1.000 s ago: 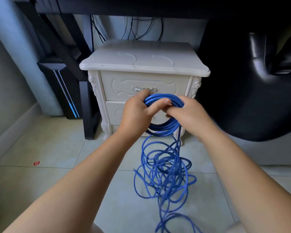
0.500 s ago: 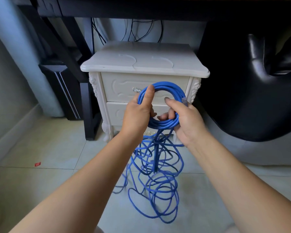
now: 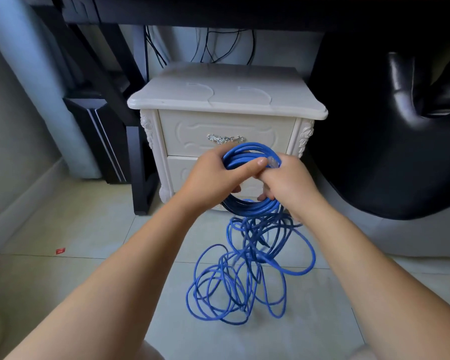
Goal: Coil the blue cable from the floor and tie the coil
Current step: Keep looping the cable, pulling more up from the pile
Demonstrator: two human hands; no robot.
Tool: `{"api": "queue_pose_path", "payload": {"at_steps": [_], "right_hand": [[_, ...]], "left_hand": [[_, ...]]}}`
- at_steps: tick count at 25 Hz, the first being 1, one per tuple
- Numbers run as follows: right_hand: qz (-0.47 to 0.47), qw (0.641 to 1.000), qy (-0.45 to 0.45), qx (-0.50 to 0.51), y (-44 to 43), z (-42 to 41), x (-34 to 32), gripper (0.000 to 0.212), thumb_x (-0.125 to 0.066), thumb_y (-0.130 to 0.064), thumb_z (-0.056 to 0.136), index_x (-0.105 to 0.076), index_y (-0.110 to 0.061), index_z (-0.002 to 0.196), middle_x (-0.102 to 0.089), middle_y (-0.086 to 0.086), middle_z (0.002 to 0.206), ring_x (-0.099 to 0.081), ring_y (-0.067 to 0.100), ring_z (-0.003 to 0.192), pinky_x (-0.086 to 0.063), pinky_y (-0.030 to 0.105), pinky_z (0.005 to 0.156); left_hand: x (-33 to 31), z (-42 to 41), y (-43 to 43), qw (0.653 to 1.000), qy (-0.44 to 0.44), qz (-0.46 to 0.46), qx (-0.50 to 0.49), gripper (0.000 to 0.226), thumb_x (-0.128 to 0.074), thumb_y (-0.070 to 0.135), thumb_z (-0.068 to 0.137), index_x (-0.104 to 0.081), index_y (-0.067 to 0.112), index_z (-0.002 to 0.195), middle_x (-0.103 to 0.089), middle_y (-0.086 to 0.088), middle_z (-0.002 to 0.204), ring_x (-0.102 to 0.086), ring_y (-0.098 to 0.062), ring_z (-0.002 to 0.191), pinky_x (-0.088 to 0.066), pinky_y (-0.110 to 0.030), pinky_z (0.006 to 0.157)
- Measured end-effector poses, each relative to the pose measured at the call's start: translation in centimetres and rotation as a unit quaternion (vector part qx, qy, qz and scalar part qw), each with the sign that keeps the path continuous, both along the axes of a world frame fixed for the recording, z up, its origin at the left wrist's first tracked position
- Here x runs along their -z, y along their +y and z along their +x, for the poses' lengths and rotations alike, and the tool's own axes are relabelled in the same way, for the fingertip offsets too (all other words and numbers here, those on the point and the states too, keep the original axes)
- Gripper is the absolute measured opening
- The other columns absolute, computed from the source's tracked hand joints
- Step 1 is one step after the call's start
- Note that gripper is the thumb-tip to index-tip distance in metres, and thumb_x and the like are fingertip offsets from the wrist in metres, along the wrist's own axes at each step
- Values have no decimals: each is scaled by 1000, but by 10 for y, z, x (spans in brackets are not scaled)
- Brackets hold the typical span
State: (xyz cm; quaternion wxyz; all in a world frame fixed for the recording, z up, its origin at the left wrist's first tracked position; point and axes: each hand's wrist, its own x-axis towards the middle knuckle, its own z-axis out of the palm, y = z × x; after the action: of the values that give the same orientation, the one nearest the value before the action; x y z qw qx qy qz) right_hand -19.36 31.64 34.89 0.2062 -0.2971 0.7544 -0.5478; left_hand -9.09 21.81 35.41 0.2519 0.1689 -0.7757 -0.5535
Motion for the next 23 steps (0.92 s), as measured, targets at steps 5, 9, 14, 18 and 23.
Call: {"api": "queue_pose_path", "payload": {"at_steps": [5, 9, 14, 18, 23], "right_hand": [[95, 982, 157, -48, 4, 0, -11, 10, -59, -15, 84, -66, -15, 78, -65, 5, 72, -59, 22, 57, -54, 33, 48], [67, 986, 135, -74, 4, 5, -13, 21, -59, -12, 84, -70, -28, 76, -61, -8, 62, -55, 4, 47, -54, 28, 49], [-13, 997, 19, -80, 7, -1, -10, 17, -71, -14, 82, -68, -17, 98, -56, -5, 65, -53, 6, 50, -50, 25, 54], [-34, 989, -104, -99, 13, -12, -2, 18, -74, -16, 82, -64, -15, 97, -67, 2, 77, -67, 15, 73, -53, 27, 67], [-8, 990, -110, -92, 6, -9, 6, 18, -77, -13, 77, -61, -19, 81, -61, -2, 72, -53, 10, 59, -38, 21, 52]], "left_hand": [[-6, 1, -4, 999, -31, -21, 25, 30, -73, 37, 84, -69, 8, 91, -61, -1, 70, -59, -10, 56, -51, -22, 55], [2, -6, -5, 994, -44, -96, -13, 47, -67, 50, 84, -65, 3, 86, -47, 0, 60, -46, -14, 49, -43, -31, 54], [5, -12, -6, 998, 24, 19, -59, 44, -67, 50, 82, -67, 6, 82, -43, 2, 55, -36, -16, 51, -34, -32, 54], [4, -14, -9, 975, 97, 149, -129, 35, -59, 47, 92, -66, 18, 74, -39, 10, 50, -36, -10, 41, -35, -30, 54], [3, -14, -11, 959, 130, 206, -145, 43, -55, 52, 93, -54, 22, 63, -33, 11, 46, -33, -8, 38, -30, -29, 52]]}}
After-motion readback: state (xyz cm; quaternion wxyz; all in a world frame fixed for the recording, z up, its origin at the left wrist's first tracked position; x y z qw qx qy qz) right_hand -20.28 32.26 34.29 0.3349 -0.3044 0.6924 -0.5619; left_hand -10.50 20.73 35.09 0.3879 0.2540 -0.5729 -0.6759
